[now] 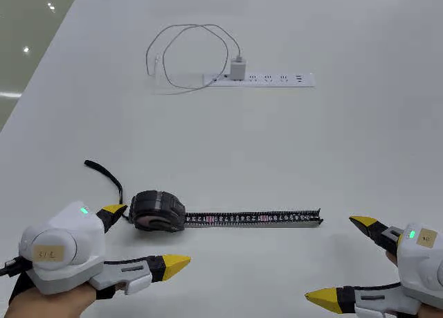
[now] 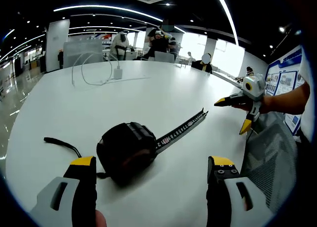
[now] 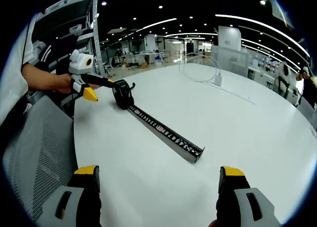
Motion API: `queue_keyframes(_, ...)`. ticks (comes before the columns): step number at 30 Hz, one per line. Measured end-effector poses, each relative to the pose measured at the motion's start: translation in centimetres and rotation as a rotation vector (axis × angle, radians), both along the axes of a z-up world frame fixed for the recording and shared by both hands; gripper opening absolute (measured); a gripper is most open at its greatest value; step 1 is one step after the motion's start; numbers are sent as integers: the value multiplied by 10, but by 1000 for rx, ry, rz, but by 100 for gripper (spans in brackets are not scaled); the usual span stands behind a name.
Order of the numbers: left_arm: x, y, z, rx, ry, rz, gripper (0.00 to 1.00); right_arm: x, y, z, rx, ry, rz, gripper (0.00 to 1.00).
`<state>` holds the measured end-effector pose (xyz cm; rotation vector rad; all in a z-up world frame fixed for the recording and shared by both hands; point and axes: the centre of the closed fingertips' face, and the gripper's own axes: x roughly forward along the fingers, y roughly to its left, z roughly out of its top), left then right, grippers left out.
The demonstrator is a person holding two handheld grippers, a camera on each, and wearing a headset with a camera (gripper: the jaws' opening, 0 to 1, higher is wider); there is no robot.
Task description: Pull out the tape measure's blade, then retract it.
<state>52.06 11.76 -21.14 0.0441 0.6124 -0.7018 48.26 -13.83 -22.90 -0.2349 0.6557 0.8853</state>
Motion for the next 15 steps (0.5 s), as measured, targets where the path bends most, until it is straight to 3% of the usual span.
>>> queue_keyframes(15, 5, -3, -2, -13, -1, 32, 90, 3, 1, -2, -8, 4, 27, 96)
